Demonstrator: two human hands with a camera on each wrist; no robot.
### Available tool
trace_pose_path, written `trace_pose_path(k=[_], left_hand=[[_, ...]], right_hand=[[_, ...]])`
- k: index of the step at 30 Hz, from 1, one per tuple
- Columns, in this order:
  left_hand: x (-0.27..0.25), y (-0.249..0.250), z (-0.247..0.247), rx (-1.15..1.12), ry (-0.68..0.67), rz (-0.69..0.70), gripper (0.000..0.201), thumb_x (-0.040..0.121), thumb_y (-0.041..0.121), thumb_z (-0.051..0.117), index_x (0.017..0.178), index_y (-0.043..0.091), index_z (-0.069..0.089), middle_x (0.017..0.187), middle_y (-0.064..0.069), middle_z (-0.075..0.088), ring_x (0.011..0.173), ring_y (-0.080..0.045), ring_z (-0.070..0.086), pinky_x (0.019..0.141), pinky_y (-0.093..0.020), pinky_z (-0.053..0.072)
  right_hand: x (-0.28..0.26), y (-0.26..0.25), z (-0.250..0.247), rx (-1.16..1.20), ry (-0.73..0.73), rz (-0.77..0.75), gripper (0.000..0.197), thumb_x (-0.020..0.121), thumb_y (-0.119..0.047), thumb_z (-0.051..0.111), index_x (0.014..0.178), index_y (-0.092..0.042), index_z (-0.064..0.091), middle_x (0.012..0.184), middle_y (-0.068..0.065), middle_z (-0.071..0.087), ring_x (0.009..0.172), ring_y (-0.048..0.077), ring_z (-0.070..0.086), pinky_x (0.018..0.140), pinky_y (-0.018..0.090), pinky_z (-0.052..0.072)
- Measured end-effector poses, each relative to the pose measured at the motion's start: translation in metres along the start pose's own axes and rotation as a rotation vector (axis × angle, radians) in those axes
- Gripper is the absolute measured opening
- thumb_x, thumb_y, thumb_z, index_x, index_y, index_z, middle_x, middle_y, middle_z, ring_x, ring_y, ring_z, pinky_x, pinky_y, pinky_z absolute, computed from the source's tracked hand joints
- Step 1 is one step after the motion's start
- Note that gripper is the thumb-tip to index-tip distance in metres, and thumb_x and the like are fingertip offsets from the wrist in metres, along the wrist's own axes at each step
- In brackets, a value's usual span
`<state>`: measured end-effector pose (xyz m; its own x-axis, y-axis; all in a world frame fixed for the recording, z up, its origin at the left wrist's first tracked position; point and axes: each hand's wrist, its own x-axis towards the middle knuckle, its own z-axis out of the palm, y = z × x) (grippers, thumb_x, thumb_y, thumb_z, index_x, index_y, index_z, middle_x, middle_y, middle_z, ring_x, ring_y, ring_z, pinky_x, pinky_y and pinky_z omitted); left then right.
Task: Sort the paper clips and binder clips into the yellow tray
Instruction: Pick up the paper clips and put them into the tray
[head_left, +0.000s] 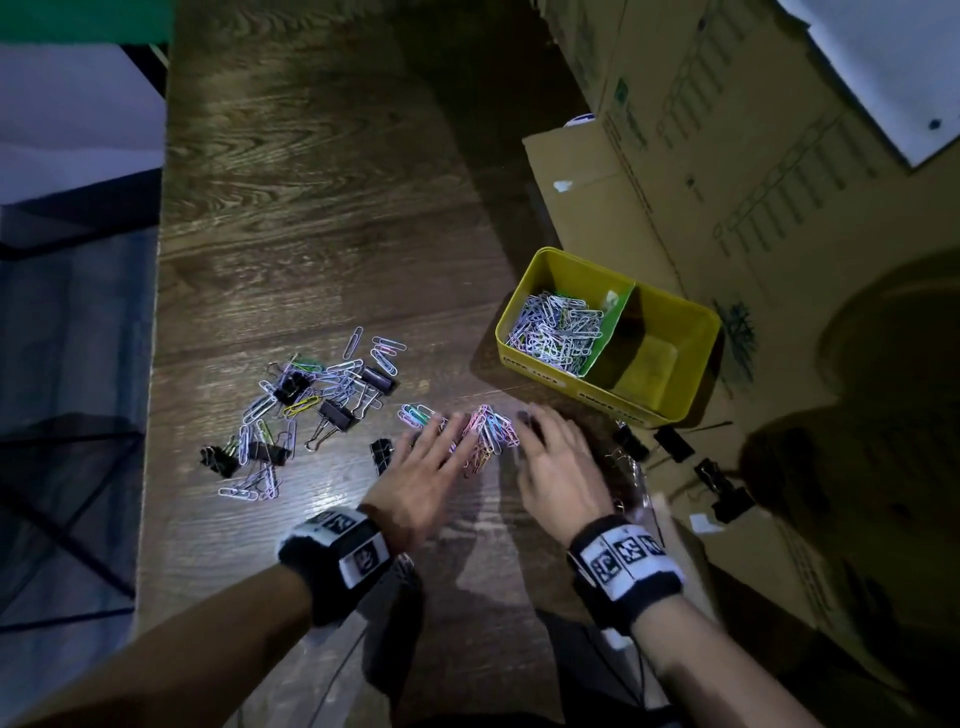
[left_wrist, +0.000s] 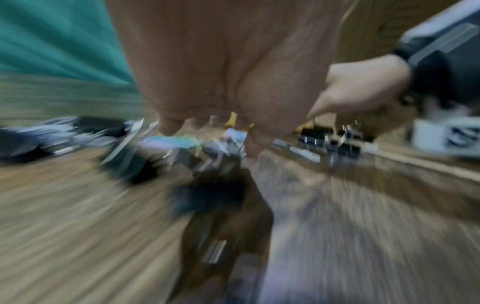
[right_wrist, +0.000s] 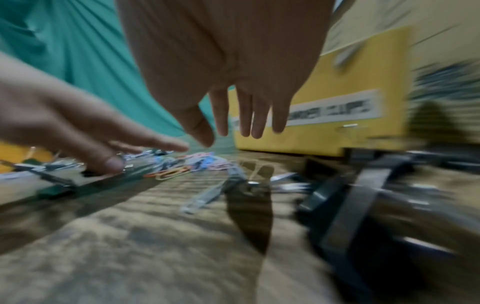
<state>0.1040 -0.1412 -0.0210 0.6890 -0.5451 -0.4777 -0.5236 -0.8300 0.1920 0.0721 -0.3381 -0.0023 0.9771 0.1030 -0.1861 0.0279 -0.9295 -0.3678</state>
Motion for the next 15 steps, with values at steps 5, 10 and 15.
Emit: trace_pose_path(k=[5,10,15], left_hand=[[-0.026,-0.037,-0.002,-0.05,-0.065,-0.041,0.095,0.081,0.013,0.051,0.142,0.026,-0.02,0.148,-0.004,-0.028,0.136,-0.025,-0.026,0.116,-0.051,0.003],[-0.01,-0.034,-0.027,-0.103,0.019,-0.106,0.085,0.079,0.009,0.047,0.148,0.02,-0.002,0.155,-0.009,-0.016,0.143,-0.024,-0.015,0.116,-0.045,-0.001],[0.024,0.0,-0.015,-0.125,-0.021,-0.131,0.061,0.097,0.032,0.03,0.148,0.021,-0.001,0.156,-0.012,-0.011,0.143,-0.03,-0.012,0.115,-0.053,0.003]], right_hand=[[0.005,-0.037,0.021,-0.022,-0.294,-0.068,0.076,0.09,-0.016,0.049,0.15,-0.009,0.002,0.156,0.02,-0.011,0.144,0.036,-0.011,0.118,0.051,0.002],[-0.022,-0.044,0.036,0.081,-0.266,-0.141,0.078,0.088,-0.006,0.049,0.151,-0.015,0.004,0.158,0.015,-0.011,0.145,0.029,-0.013,0.119,0.045,0.0],[-0.037,-0.025,0.036,0.196,-0.185,-0.02,0.071,0.09,-0.008,0.046,0.15,-0.01,0.01,0.158,0.015,-0.008,0.144,0.024,-0.014,0.12,0.044,0.005]])
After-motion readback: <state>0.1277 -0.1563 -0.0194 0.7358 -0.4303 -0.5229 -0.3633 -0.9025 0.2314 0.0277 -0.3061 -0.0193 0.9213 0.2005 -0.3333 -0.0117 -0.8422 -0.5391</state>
